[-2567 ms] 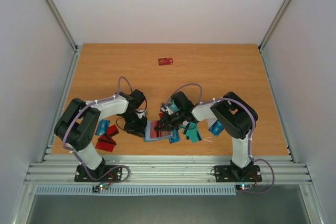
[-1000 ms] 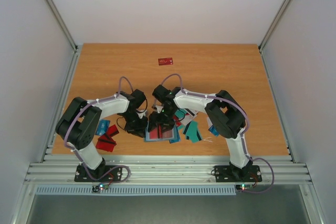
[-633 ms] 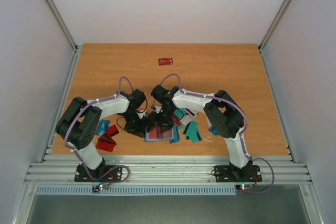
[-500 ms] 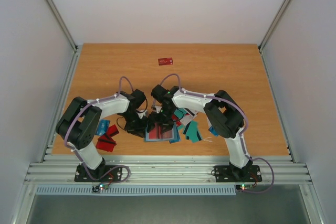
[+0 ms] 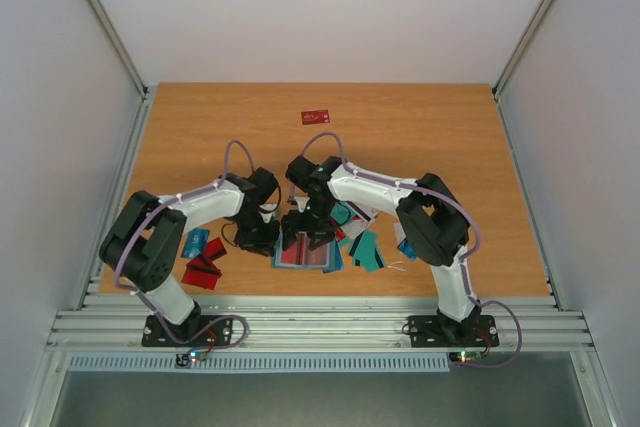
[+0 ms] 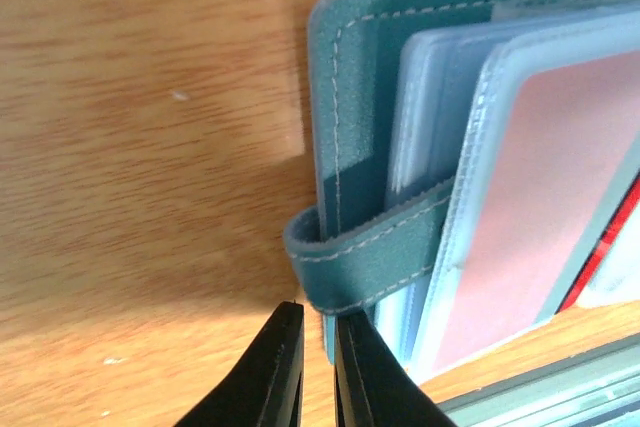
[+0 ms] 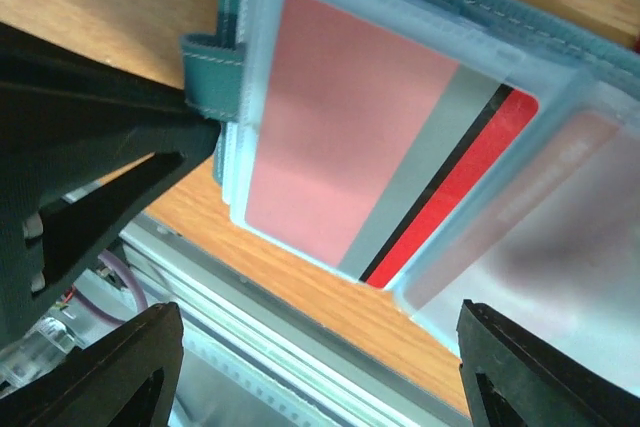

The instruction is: Put the credit cards into the card holder

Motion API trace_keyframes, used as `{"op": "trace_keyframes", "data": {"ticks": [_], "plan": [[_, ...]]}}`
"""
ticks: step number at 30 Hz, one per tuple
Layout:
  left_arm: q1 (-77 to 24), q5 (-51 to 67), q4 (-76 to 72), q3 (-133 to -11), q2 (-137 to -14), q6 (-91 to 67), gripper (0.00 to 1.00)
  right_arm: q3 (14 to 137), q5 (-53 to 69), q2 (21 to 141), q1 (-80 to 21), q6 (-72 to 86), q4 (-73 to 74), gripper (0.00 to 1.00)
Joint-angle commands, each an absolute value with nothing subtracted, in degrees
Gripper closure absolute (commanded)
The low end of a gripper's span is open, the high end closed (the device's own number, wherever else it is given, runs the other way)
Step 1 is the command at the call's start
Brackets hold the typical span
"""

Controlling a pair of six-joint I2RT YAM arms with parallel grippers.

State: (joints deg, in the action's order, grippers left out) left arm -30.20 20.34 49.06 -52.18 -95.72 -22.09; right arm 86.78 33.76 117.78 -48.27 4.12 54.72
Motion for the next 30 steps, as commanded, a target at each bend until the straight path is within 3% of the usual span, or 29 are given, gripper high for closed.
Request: {"op": "trace_keyframes", "data": {"ticks": [1, 5, 18, 30], "plan": [[-30.28, 16.5, 49.36, -53.61, -91.36, -22.49, 0.87, 88.04, 31.64, 113.26, -48.79, 2.02, 56.39, 0.25], [-30.32, 18.42, 48.51, -54.67, -88.93, -22.66, 0.82, 86.47, 31.72, 112.28, -48.69, 2.24, 54.03, 0.3], [-30.32, 26.39, 37.05, -51.44, -89.73, -24.37, 0.66, 75.09, 37.0, 110.24, -46.19, 6.5, 36.12, 0.57], [-30.32, 25.73, 36.13, -51.67, -93.29, -23.94, 0.65, 71.03, 37.85, 111.0, -44.51, 7.65, 31.26, 0.63]]}}
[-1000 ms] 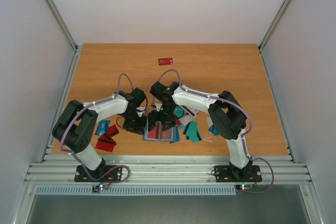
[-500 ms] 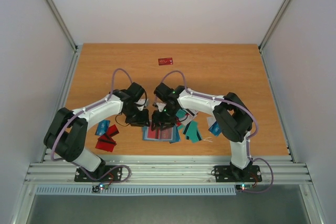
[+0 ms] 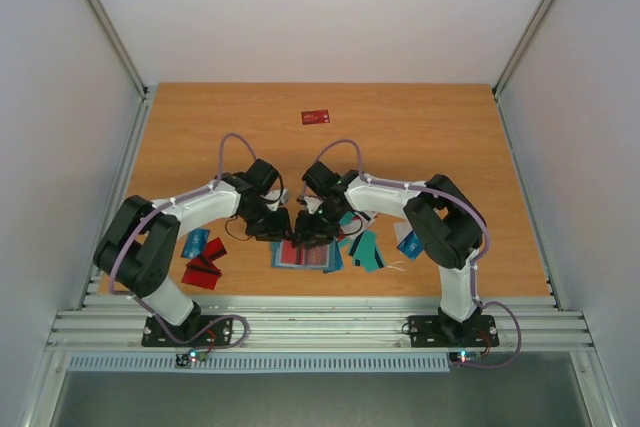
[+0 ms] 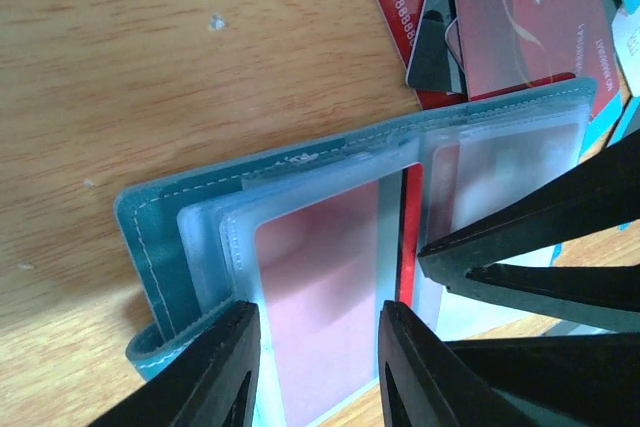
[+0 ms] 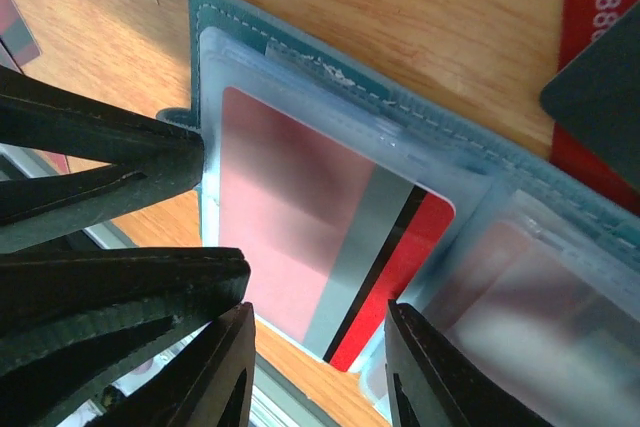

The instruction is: Put the credit cards into the card holder

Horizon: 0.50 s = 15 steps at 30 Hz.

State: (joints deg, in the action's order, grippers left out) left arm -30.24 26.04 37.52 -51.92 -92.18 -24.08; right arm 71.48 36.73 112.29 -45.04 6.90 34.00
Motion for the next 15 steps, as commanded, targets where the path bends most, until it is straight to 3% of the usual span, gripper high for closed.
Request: {"op": "trace_keyframes", "data": {"ticks": [1, 15], "plan": [[-30.32, 25.35, 36.43, -51.68, -93.26, -23.85, 0.64, 71.06, 38.0, 111.19, -44.48, 7.65, 31.09, 0.63], [-30.32, 24.85, 36.65, -50.6, -93.54, -22.76, 0.57, 70.75, 38.67, 113.46, -44.36, 7.66, 30.63, 0.71]]}}
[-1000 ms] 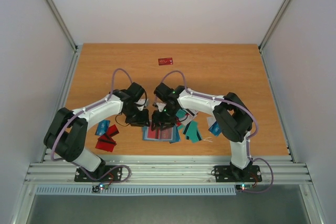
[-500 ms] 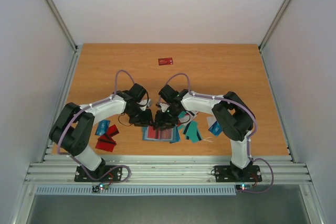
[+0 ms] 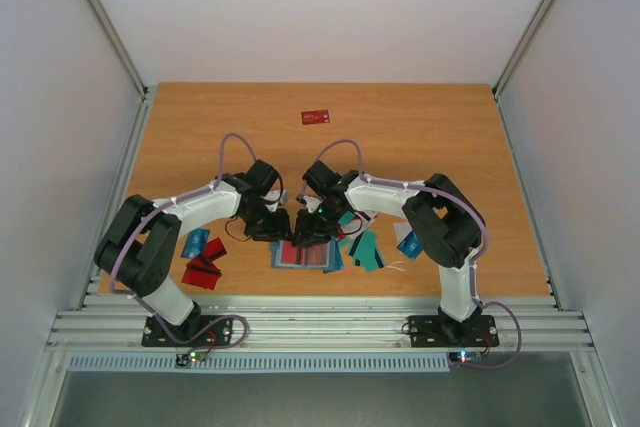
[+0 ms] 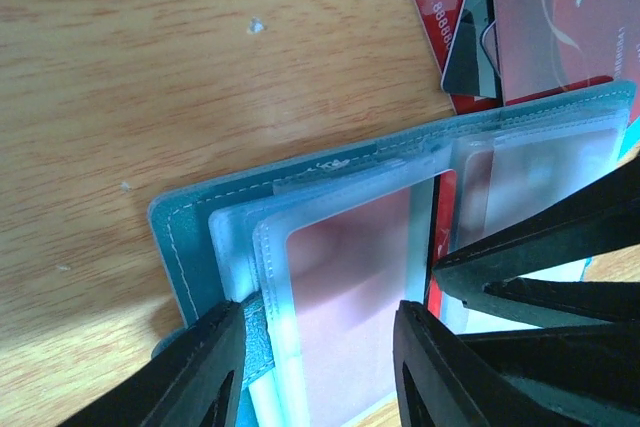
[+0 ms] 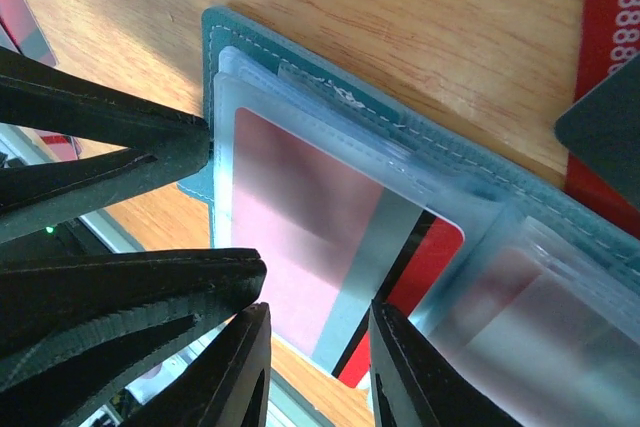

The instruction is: Put the credit cards into the card holder

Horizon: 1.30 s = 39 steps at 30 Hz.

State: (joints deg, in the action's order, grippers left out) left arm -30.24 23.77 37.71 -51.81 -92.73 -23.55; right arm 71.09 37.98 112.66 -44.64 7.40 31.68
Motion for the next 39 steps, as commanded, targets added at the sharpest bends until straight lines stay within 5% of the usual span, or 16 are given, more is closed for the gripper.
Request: {"op": "trace_keyframes", "data": {"ticks": [1, 20, 28, 39], "plan": [[-30.32, 25.38, 36.31, -50.5, -93.76, -22.84, 0.57, 70.69, 38.61, 113.51, -44.32, 7.65, 30.59, 0.71], [-30.5, 25.85, 38.51, -52.29, -93.05, -23.17, 0.62, 69.02, 38.65, 114.43, -44.16, 8.21, 28.89, 0.74], [-30.59, 19.52, 43.45, -53.62, -89.22, -22.24, 0.48, 68.47, 39.15, 114.91, -44.2, 9.03, 27.8, 0.74], [-30.54, 25.41, 39.69, -52.34, -88.26, -24.17, 0.51, 68.64, 39.56, 115.71, -44.15, 9.16, 27.72, 0.75]]}}
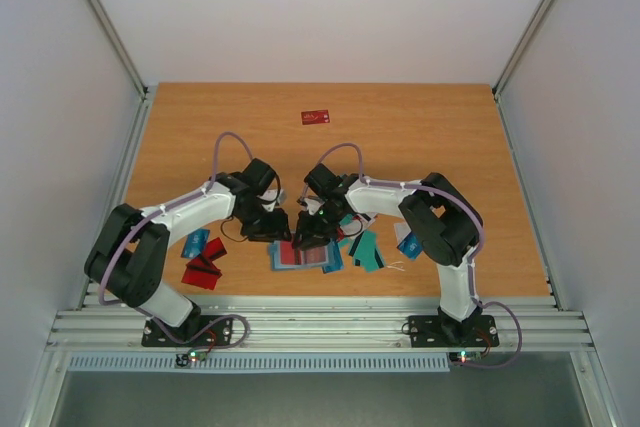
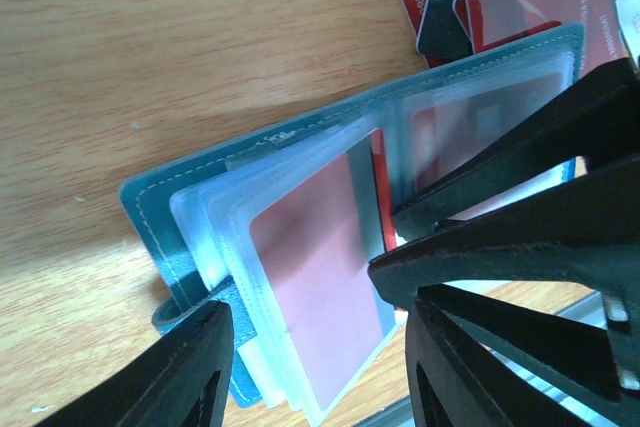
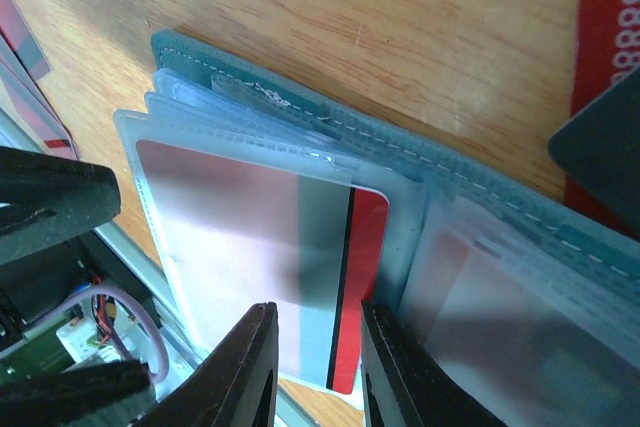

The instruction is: Put the credit cards into the card holder

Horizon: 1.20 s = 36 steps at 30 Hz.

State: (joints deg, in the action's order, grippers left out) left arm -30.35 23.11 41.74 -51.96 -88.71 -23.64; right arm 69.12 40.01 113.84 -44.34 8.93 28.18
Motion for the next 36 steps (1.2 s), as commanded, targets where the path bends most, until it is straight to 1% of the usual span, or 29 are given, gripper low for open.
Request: {"op": "trace_keyframes", "data": {"ticks": [1, 9, 18, 26, 36], "plan": [[-30.58, 25.71, 39.24, -52.09, -88.47, -24.17, 0.51, 68.64, 39.55, 115.7, -44.2, 9.15, 27.78, 0.75], [-30.59, 26.01, 37.66, -50.89, -89.62, -24.61, 0.51, 68.55, 39.64, 115.79, -44.2, 9.34, 27.69, 0.75], [-30.59, 21.33, 38.92, -50.36, -87.81, -25.03, 0.51, 68.55, 39.55, 115.84, -44.2, 9.31, 27.86, 0.76], [-30.54, 24.76, 36.5, -49.78, -89.35, -25.72, 0.51, 68.82, 39.73, 116.11, -44.18, 9.49, 27.76, 0.76], [-30.59, 26.22, 35.46, -49.76, -89.18, -26.09, 0.51, 68.73, 39.68, 115.97, -44.19, 9.58, 27.77, 0.76]]}}
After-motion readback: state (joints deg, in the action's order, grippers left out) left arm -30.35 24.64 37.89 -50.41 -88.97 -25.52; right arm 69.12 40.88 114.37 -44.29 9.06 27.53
